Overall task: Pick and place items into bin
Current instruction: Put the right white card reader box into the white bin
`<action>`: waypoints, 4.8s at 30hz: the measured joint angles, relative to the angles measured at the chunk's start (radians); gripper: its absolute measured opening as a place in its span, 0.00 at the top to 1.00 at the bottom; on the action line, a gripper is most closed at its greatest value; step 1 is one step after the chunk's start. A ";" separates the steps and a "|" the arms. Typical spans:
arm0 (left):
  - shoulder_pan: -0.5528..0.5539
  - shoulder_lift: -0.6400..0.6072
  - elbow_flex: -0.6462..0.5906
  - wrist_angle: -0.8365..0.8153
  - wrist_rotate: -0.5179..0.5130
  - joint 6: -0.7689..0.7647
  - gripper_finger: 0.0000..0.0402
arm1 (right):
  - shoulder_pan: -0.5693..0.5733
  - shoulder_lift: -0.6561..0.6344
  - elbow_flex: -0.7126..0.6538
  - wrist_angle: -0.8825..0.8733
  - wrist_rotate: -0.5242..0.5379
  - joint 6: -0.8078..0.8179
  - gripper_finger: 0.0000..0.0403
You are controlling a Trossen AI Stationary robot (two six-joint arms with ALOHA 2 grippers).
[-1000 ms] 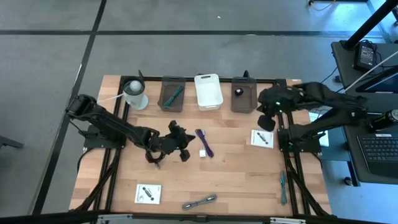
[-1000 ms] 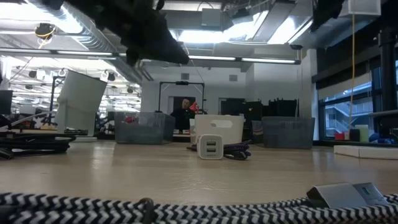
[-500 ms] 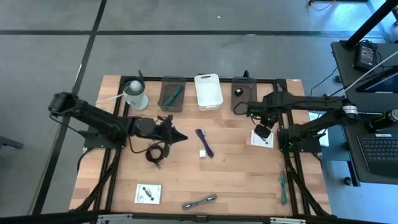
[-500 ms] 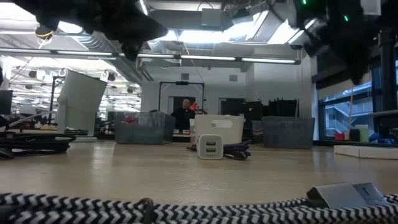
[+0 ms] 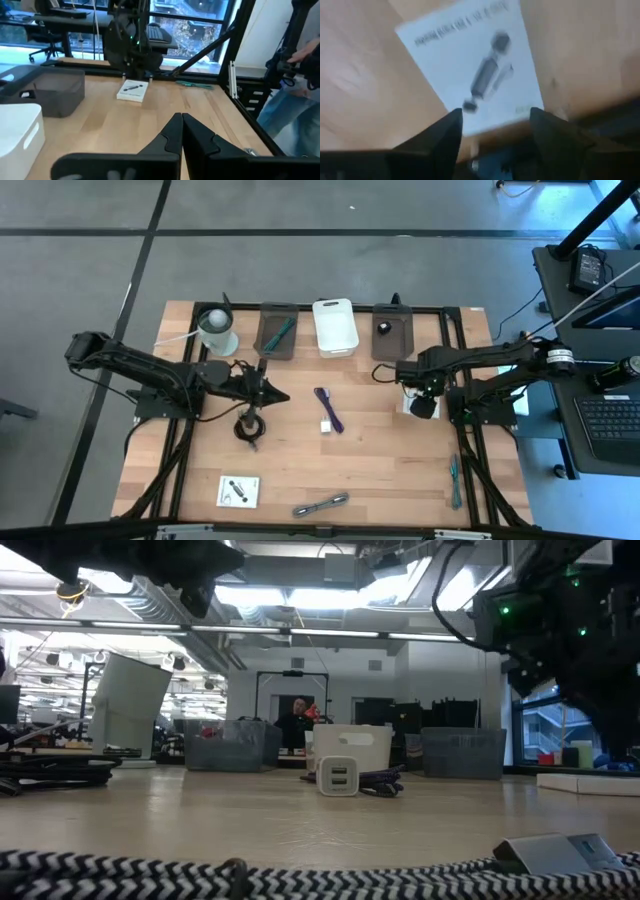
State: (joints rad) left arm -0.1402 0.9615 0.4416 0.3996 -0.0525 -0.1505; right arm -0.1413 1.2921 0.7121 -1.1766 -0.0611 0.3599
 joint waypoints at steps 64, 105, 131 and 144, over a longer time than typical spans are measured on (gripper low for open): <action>-0.002 0.000 0.000 0.001 -0.011 -0.151 0.99 | 0.026 0.425 0.299 0.333 -0.128 -0.076 1.00; 0.053 -0.222 0.002 -0.149 -0.033 0.086 0.99 | -0.287 0.342 0.975 0.301 0.084 0.031 1.00; 0.070 -0.440 0.001 -0.386 0.015 0.217 0.99 | -0.446 0.853 1.187 0.172 0.074 0.200 1.00; 0.070 -0.497 0.001 -0.459 0.029 0.214 0.99 | -0.446 0.870 1.187 0.185 0.067 0.218 0.90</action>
State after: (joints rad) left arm -0.0700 0.4644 0.4423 -0.0589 -0.0238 0.0632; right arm -0.5873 2.1620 1.8992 -0.9916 0.0059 0.5781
